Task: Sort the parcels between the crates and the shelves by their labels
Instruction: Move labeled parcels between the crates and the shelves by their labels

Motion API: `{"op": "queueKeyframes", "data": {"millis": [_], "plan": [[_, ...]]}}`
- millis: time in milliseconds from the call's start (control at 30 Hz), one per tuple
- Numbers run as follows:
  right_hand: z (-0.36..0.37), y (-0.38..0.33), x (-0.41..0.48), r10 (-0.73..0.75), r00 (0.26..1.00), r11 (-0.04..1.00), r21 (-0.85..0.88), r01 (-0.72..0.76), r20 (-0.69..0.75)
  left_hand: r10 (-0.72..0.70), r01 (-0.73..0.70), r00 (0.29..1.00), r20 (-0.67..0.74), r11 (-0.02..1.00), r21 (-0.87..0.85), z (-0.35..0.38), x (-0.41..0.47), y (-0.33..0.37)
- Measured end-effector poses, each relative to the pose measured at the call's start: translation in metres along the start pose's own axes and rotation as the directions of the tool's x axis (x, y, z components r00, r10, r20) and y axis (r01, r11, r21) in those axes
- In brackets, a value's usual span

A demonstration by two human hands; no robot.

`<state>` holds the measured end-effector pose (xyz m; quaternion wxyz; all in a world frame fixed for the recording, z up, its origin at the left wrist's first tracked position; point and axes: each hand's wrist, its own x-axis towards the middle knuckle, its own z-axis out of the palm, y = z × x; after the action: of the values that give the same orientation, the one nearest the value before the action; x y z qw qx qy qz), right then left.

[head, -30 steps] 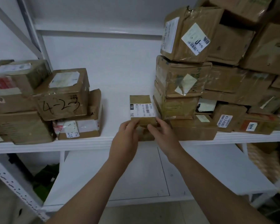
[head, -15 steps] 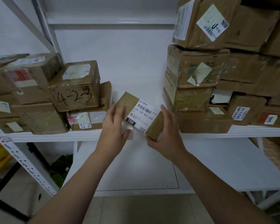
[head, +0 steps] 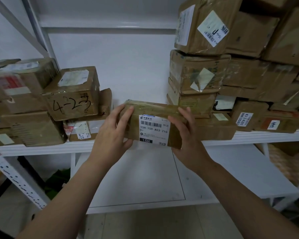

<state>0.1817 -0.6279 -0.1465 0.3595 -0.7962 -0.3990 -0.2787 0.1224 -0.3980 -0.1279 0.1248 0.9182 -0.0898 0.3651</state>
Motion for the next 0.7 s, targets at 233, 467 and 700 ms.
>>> {"op": "queueKeyframes", "data": {"millis": [233, 467, 700], "plan": [[-0.024, -0.009, 0.007, 0.145, 0.988, 0.947, 0.282, -0.153, 0.048, -0.098, 0.079, 0.992, -0.075, 0.972, -0.219, -0.016, 0.001, 0.006], [-0.031, -0.046, 0.041, 0.388, 0.921, 0.658, 0.697, -0.287, 0.013, -0.418, 0.159, 0.860, -0.294, 0.765, -0.624, -0.054, 0.024, 0.033], [-0.028, -0.073, 0.067, 0.346, 0.937, 0.570, 0.786, -0.239, 0.034, -0.327, 0.101, 0.868, -0.373, 0.852, -0.514, -0.091, 0.041, 0.021]]}}
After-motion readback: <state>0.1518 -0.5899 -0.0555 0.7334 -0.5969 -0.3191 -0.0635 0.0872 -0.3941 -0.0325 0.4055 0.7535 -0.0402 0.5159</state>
